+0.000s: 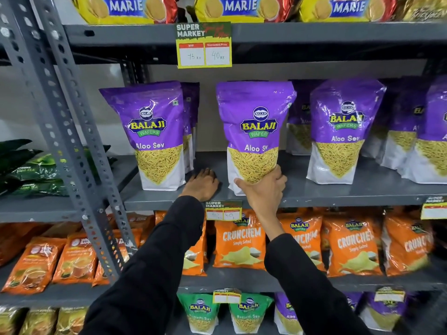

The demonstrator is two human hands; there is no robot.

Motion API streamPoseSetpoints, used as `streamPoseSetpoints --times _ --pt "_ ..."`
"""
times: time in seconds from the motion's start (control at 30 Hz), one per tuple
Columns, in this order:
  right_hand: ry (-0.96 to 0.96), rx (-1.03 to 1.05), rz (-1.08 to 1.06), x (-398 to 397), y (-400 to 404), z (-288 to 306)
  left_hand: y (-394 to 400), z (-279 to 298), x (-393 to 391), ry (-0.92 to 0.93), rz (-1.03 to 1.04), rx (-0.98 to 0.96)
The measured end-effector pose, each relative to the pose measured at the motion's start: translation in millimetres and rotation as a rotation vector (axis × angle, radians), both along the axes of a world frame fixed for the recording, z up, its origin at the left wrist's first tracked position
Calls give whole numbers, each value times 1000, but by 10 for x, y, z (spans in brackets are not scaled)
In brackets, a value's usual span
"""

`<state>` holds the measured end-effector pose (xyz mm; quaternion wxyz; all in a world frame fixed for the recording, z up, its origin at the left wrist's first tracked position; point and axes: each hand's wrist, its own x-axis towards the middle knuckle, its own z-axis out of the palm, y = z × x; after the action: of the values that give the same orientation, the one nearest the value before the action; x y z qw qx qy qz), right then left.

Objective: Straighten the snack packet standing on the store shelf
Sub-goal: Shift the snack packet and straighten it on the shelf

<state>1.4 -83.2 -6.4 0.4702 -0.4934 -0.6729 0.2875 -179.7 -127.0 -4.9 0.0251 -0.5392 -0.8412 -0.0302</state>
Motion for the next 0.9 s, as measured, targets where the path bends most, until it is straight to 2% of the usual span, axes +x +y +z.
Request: streamPoseSetpoints --times 0.33,0.67,0.9 --pt "38 51 43 82 -43 -64 32 -4 -102 -99 -6 45" --pt "17 110 46 -32 47 -114 -11 -6 -34 53 -35 -2" --pt "50 111 -24 -189 96 -106 -47 10 7 38 -27 -9"
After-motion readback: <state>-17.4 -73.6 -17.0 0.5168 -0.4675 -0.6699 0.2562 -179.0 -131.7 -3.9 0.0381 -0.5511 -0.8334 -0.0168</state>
